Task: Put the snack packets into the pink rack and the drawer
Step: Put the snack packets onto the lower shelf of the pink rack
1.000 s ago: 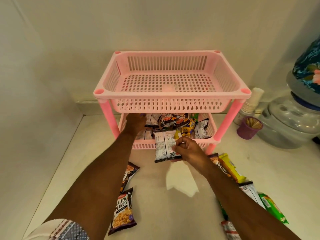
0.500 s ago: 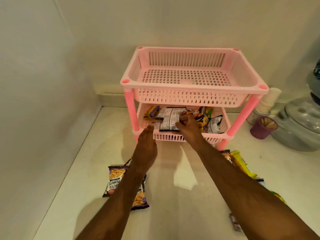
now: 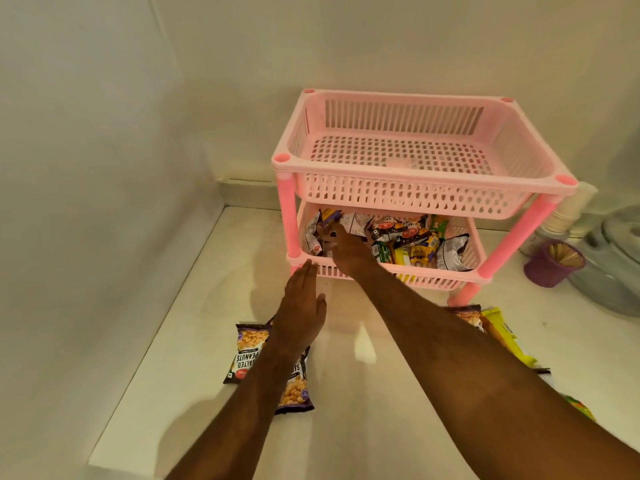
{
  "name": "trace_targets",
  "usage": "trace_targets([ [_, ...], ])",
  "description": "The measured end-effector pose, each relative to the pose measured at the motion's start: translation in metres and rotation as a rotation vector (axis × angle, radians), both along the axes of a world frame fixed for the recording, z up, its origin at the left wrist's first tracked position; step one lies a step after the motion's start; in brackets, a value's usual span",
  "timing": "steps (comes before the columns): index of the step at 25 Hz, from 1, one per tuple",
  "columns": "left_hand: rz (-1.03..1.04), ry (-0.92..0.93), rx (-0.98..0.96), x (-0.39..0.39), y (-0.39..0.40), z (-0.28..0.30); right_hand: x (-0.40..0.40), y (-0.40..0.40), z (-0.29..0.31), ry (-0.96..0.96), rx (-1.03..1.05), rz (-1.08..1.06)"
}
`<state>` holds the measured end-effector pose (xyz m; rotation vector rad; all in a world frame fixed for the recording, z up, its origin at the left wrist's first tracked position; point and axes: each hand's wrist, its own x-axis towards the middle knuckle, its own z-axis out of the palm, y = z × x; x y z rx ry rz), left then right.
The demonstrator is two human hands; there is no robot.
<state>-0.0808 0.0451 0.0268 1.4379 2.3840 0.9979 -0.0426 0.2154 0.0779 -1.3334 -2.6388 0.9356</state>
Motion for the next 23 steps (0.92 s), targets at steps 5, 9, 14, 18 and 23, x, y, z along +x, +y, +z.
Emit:
trace_targets([
  [5, -0.025, 0.093, 0.016, -0.009, 0.008, 0.012, -0.007, -0.007, -0.009, 0.029, 0.144, 0.172],
  [9, -0.028, 0.085, 0.027, -0.012, 0.014, 0.015, -0.011, -0.006, -0.009, -0.169, 0.296, 0.336],
  [14, -0.041, 0.107, 0.018, -0.009, 0.012, 0.012, -0.011, -0.004, -0.016, -0.399, 0.342, 0.251],
  [18, -0.025, 0.094, 0.006, -0.012, 0.016, 0.011, -0.005, -0.002, -0.013, -0.315, 0.318, 0.248],
  [23, -0.020, 0.112, 0.008, -0.007, 0.018, 0.005, 0.035, -0.009, -0.016, 0.043, 0.502, 0.159],
])
